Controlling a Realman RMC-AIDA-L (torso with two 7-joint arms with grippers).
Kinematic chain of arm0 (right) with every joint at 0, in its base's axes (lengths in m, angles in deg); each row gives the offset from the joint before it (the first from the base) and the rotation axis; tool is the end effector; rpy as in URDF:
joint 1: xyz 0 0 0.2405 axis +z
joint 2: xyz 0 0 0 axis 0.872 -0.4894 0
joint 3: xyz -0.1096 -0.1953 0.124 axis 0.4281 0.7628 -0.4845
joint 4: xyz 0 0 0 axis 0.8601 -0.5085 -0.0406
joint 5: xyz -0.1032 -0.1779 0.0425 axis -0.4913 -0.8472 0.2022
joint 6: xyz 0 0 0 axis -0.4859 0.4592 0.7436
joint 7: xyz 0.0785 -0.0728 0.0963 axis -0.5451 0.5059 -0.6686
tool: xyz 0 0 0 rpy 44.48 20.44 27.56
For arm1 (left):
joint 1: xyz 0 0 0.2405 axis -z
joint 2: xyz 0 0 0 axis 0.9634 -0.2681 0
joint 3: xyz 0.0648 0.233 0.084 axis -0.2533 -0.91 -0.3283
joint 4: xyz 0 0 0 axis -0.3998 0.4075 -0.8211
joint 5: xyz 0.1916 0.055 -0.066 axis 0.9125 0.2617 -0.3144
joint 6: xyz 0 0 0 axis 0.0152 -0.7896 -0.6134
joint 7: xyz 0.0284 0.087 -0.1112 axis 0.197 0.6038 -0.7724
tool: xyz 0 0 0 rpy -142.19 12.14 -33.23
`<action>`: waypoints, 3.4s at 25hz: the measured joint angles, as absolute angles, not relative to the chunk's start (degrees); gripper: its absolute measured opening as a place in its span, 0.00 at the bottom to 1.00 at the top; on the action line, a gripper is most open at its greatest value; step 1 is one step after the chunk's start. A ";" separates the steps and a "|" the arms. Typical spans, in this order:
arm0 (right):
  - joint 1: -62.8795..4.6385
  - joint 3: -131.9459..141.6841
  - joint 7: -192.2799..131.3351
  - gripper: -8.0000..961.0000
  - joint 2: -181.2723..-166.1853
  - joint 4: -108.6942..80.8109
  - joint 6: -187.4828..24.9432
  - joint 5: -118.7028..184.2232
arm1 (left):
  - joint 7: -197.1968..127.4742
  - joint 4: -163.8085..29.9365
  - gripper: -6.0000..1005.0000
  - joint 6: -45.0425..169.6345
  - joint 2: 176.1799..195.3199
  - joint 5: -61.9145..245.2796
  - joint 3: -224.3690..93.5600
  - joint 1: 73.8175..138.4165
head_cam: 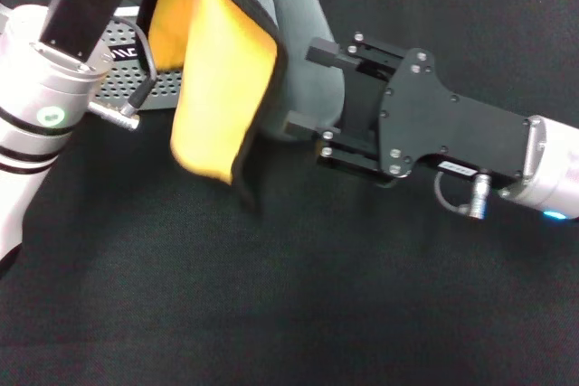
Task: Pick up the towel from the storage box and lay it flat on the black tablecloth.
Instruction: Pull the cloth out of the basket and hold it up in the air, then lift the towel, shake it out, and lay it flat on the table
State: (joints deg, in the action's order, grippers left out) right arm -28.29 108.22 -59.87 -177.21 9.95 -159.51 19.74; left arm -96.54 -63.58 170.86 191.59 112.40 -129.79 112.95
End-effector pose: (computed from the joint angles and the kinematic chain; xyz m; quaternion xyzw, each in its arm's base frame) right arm 0.1509 0.3043 -0.0558 -0.8583 -0.0833 0.4858 0.1427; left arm -0.1691 0.3104 0.0208 -0.6643 -0.1221 -0.7295 0.1074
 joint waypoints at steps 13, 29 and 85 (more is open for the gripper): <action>-26.78 121.22 -56.21 0.66 -177.20 13.46 -149.02 29.46 | -95.40 -63.14 0.02 170.76 191.59 111.34 -132.08 114.81; -29.52 125.58 -55.23 0.61 -177.21 12.97 -142.04 30.64 | -95.29 -60.69 0.02 170.87 191.59 108.86 -132.79 115.22; -29.98 130.96 -55.88 0.05 -177.21 16.07 -135.49 34.80 | -93.69 -56.99 0.02 170.86 191.59 93.59 -146.10 110.29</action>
State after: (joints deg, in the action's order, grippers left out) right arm -29.98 130.96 -55.88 -177.21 16.07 -135.49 34.80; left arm -93.69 -56.99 170.86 191.59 93.59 -146.10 110.29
